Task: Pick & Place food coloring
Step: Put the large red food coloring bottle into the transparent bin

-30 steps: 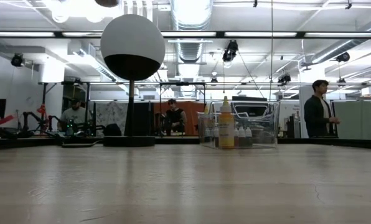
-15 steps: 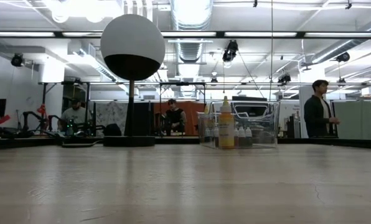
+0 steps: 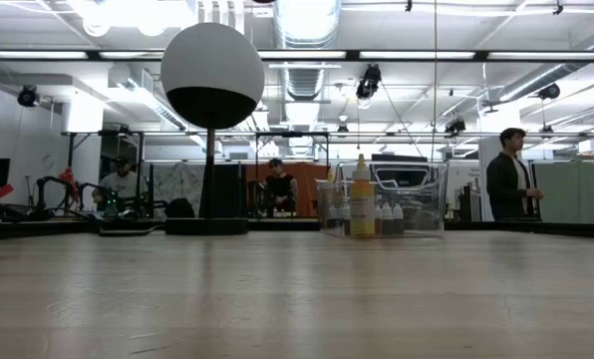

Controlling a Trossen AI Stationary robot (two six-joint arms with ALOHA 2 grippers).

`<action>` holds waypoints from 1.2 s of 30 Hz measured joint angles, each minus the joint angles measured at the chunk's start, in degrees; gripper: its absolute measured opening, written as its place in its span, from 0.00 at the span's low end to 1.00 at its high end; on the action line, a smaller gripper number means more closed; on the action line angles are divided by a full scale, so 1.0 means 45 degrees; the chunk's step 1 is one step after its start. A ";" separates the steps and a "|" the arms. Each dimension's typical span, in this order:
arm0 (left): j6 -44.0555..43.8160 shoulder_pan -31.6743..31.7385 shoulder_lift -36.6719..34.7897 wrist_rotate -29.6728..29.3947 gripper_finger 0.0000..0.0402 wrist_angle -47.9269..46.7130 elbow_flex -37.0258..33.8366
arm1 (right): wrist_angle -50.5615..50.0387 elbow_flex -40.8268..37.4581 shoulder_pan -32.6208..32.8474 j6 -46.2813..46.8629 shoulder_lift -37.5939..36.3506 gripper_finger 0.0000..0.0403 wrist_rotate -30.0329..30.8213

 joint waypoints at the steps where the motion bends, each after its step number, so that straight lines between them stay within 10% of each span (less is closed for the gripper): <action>1: 0.0080 0.0015 0.0111 0.0014 0.26 0.0050 0.0109 | -0.0019 -0.0005 0.0000 0.0031 0.0015 0.45 0.0000; 36: 0.0379 0.0365 0.0802 0.0132 0.26 0.0825 0.0591 | -0.0030 -0.0019 0.0141 -0.0136 0.0236 0.41 -0.0049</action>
